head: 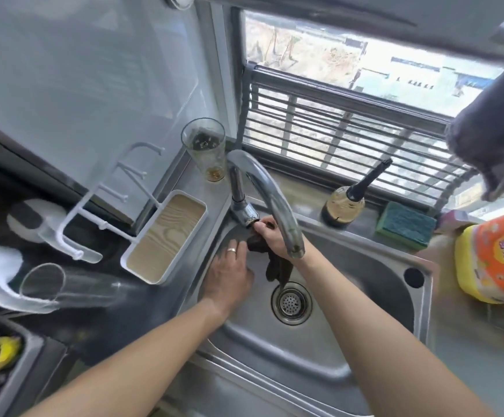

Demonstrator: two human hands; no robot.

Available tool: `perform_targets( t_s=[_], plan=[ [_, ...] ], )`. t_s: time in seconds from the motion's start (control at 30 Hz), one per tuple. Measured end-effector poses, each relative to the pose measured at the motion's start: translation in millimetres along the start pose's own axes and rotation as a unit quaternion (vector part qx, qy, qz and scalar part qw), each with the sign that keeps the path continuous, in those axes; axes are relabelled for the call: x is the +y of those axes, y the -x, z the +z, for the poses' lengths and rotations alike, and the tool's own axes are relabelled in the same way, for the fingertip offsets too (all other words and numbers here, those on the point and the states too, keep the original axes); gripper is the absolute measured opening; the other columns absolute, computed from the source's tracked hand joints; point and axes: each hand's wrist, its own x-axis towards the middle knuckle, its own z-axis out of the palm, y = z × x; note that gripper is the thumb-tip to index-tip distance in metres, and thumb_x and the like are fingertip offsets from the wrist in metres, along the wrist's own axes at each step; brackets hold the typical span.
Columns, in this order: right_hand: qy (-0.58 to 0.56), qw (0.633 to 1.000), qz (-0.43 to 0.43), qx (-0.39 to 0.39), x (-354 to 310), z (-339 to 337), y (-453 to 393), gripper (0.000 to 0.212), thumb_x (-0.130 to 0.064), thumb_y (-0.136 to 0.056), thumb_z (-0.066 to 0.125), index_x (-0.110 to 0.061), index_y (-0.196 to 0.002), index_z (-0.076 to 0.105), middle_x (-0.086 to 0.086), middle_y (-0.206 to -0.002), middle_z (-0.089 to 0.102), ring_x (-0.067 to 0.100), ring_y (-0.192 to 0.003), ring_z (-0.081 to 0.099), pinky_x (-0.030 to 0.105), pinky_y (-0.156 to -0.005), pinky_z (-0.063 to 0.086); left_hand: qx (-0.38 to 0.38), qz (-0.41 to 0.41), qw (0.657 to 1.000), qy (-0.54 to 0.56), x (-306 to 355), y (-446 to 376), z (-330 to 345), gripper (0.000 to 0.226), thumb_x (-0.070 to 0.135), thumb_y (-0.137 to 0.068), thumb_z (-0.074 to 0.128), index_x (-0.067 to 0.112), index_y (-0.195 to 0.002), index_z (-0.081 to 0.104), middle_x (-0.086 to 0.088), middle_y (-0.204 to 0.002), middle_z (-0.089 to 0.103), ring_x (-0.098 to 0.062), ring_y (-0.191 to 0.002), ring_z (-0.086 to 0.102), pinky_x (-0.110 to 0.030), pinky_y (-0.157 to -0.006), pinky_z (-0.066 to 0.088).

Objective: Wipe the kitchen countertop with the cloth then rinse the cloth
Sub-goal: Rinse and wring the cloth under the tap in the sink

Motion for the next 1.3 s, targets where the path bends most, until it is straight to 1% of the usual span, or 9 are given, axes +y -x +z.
perform_targets(
  t_s=[0.1,0.27,0.4,0.63,0.8,0.97,1.1,1.23,1.3],
  plan=[
    [0.005,1.000,0.018,0.003,-13.9,-7.3,13.8,0.012,-0.013,-0.092,0.066,-0.010,-0.103,0.071,0.011,-0.100,0.073,0.031,-0.096,0.068,0.045,-0.088,0.057,0.002,-0.011,1.000,0.023,4.8,-1.4,2.8,0.047,0.019,-0.081,0.052,0.010,-0.127,0.049,-0.010,-0.111,0.056,-0.028,-0.090,0.060,-0.039,-0.079,0.053],
    [0.043,0.998,0.042,0.017,0.3,-9.1,9.6,0.041,-0.049,-0.096,0.058,-0.010,-0.090,0.064,0.009,-0.088,0.068,0.034,-0.085,0.064,0.035,-0.068,0.043,0.012,-0.008,1.000,0.015,8.4,-8.9,13.8,0.051,0.024,-0.084,0.045,0.010,-0.133,0.049,-0.011,-0.122,0.058,-0.029,-0.098,0.062,-0.041,-0.085,0.053],
    [-0.062,0.995,0.077,0.018,28.6,2.3,17.0,0.043,-0.059,-0.092,0.062,-0.018,-0.102,0.068,0.001,-0.099,0.072,0.023,-0.093,0.066,0.040,-0.085,0.055,0.002,-0.003,1.000,0.000,12.1,-9.0,22.7,0.052,0.021,-0.087,0.058,0.007,-0.136,0.050,-0.013,-0.130,0.056,-0.029,-0.104,0.062,-0.040,-0.089,0.052],
    [-0.321,0.914,0.229,0.093,83.3,48.0,57.9,0.029,-0.013,-0.088,0.076,-0.006,-0.114,0.064,0.009,-0.096,0.071,0.016,-0.075,0.066,0.013,-0.056,0.049,-0.080,0.011,0.995,0.058,15.0,-1.0,41.1,0.041,0.024,-0.097,0.045,0.010,-0.135,0.047,-0.013,-0.127,0.055,-0.033,-0.107,0.061,-0.043,-0.091,0.051],
    [-0.469,0.835,0.274,0.093,81.7,54.8,75.0,0.038,-0.001,-0.090,0.068,-0.002,-0.127,0.060,0.021,-0.111,0.072,0.031,-0.085,0.071,0.030,-0.055,0.057,-0.174,-0.040,0.950,0.255,20.9,8.9,46.5,0.054,0.047,-0.095,0.041,0.026,-0.145,0.039,-0.010,-0.127,0.065,-0.029,-0.118,0.059,-0.038,-0.098,0.047],
    [-0.473,0.835,0.265,0.097,80.7,46.8,85.0,0.032,0.000,-0.087,0.064,-0.001,-0.119,0.066,0.020,-0.099,0.074,0.032,-0.085,0.072,0.033,-0.066,0.059,-0.212,-0.069,0.926,0.306,33.3,14.3,41.6,0.063,0.045,-0.087,0.063,0.033,-0.143,0.037,0.002,-0.130,0.064,-0.019,-0.117,0.061,-0.032,-0.100,0.047],
    [-0.431,0.852,0.257,0.147,87.3,44.8,87.9,0.056,-0.019,-0.060,0.074,-0.008,-0.115,0.068,0.017,-0.105,0.076,0.036,-0.104,0.071,0.048,-0.094,0.058,-0.202,-0.165,0.862,0.435,38.4,11.5,58.5,0.042,0.044,-0.078,0.060,0.038,-0.119,0.062,0.009,-0.108,0.074,-0.016,-0.106,0.067,-0.036,-0.099,0.052],
    [-0.451,0.844,0.248,0.153,90.6,45.4,91.3,0.067,-0.016,-0.061,0.072,-0.008,-0.126,0.060,0.015,-0.111,0.075,0.029,-0.101,0.073,0.039,-0.088,0.059,-0.213,-0.262,0.734,0.589,61.6,7.1,45.3,0.026,0.003,-0.093,0.044,0.018,-0.102,0.062,0.001,-0.078,0.063,-0.014,-0.074,0.057,-0.019,-0.060,0.049],
    [-0.478,0.830,0.253,0.138,89.7,46.3,94.5,0.063,-0.013,-0.066,0.070,-0.012,-0.127,0.058,0.015,-0.111,0.075,0.028,-0.094,0.074,0.038,-0.080,0.060,-0.234,-0.315,0.692,0.606,62.7,7.2,47.1,0.027,0.011,-0.098,0.035,0.020,-0.091,0.060,0.003,-0.071,0.061,-0.013,-0.069,0.054,-0.023,-0.060,0.044]
  ],
)
